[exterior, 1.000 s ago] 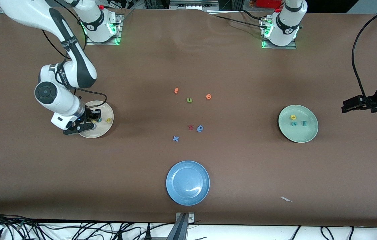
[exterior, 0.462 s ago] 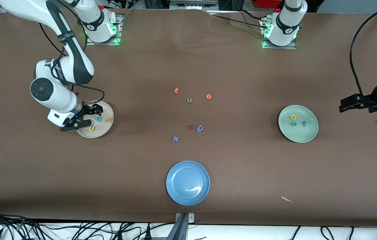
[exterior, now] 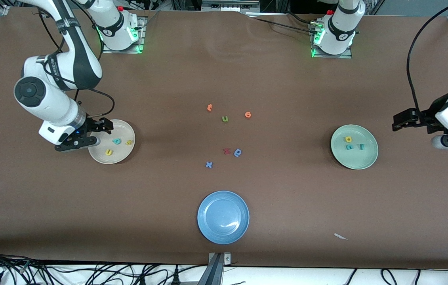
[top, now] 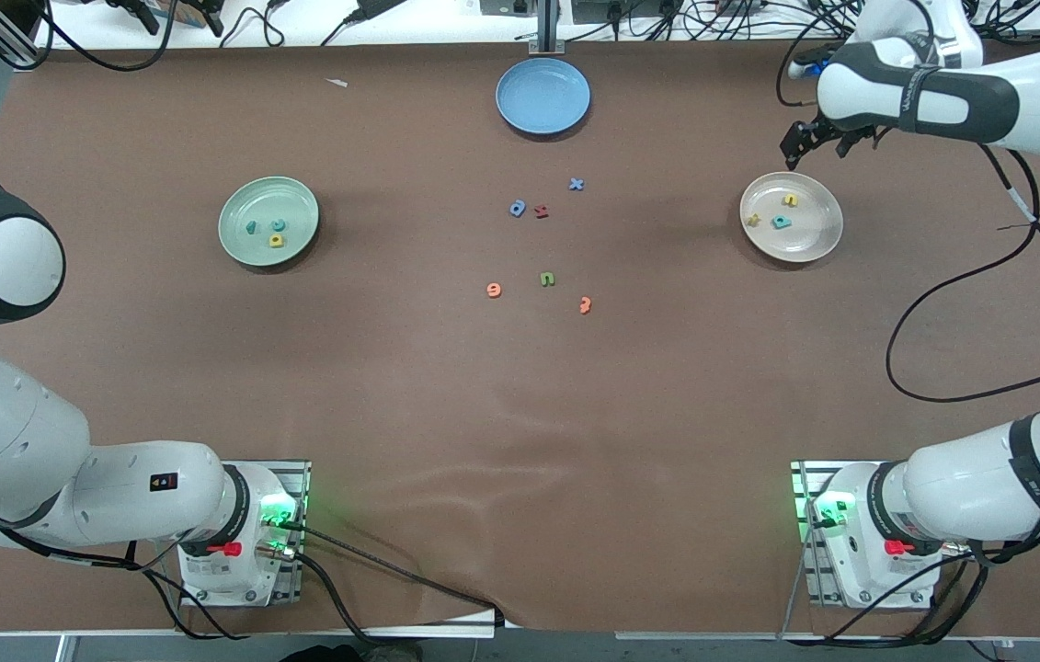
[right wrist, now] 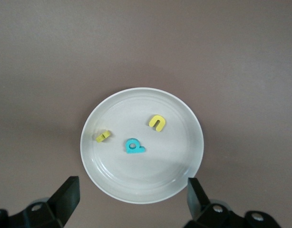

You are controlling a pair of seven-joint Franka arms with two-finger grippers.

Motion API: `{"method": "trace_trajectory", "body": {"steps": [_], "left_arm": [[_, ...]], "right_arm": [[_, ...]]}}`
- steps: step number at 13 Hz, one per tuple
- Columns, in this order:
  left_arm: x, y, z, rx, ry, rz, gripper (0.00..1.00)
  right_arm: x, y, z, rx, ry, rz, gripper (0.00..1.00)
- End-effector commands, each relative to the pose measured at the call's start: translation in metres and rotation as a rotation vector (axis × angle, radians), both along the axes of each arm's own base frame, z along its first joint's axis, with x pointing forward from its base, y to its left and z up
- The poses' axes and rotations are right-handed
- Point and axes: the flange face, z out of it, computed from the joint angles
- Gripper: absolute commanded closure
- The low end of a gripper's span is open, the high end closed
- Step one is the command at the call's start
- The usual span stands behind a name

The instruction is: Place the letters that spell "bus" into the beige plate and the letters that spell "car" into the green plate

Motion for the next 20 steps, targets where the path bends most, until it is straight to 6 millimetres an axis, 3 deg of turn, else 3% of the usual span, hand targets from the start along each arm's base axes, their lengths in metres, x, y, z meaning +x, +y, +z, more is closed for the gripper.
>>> {"method": "trace_trajectory", "body": {"steps": [1,4,6,12,20], "left_arm": [[-0.004,-0.002,-0.007,-0.011,0.022,-0.011,0.0],[-0.003,0.003,-0.008,-0.003,0.022,-0.016,0.03],[-0.002,0.014,-0.008,-0.004,0.019,0.001,0.03],[-0.001,0.016,-0.011,-0.001,0.023,0.01,0.0],[-0.001,0.015,-0.01,-0.007,0.022,0.007,0.0]], "right_arm": [[0.011,-0.001,0.035,-0.003,0.029,-0.021,0.0],[0.024,-0.001,0.07,-0.006,0.036,-0.028,0.0],[0.027,-0.002,0.086,-0.011,0.046,-0.032,0.0],[0.031,-0.018,0.136,-0.025,0.074,-0.061,0.0],[0.024,-0.03,0.183,-0.054,0.122,-0.099,0.0]]}}
